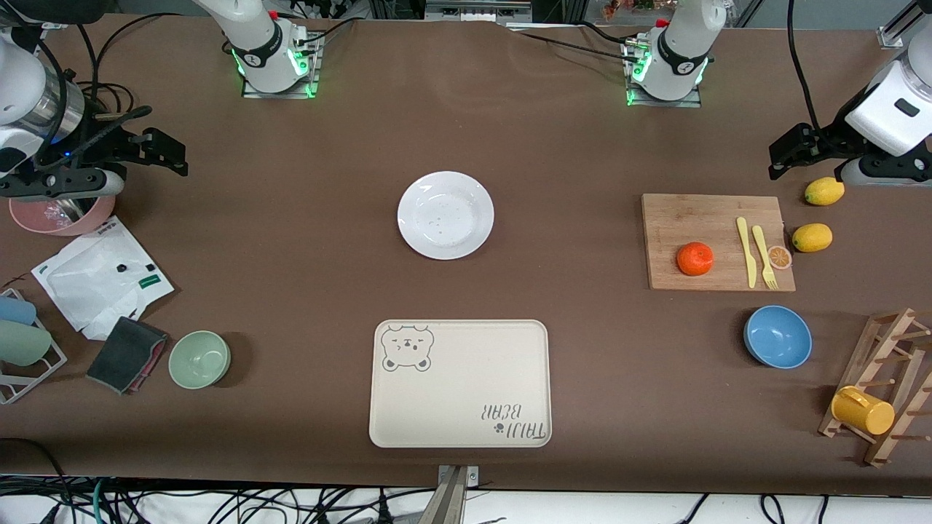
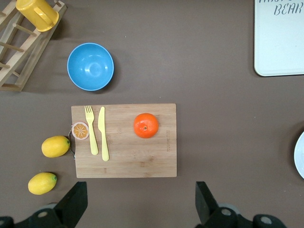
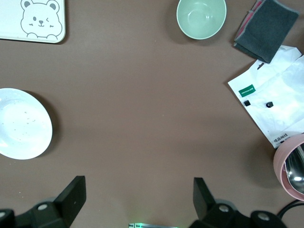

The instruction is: Place orange and plate with both arms

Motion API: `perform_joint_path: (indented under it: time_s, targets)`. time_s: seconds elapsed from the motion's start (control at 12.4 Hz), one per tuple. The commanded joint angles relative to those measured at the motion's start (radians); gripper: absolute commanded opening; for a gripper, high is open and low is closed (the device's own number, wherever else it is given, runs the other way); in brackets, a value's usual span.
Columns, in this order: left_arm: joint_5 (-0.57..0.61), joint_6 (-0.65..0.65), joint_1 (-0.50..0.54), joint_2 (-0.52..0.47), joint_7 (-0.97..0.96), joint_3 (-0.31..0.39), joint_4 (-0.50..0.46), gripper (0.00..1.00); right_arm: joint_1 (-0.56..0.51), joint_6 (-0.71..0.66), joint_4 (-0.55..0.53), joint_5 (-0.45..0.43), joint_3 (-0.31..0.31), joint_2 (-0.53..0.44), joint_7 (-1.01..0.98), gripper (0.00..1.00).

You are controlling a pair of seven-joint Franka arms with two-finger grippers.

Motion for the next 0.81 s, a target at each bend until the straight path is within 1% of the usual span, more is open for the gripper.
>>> perform_joint_path:
  time_s: [0.0, 0.73]
  targets:
    - [0.012, -0.019, 0.001, 0.008, -0.003, -0.001, 0.024, 1.00, 0.001, -0.010, 0.016, 0.003, -0.002, -0.006, 0.019, 1.00]
    - [0.013, -0.019, 0.001, 0.008, -0.003, -0.001, 0.024, 1.00, 0.001, -0.015, 0.012, 0.000, -0.001, -0.001, 0.000, 1.00]
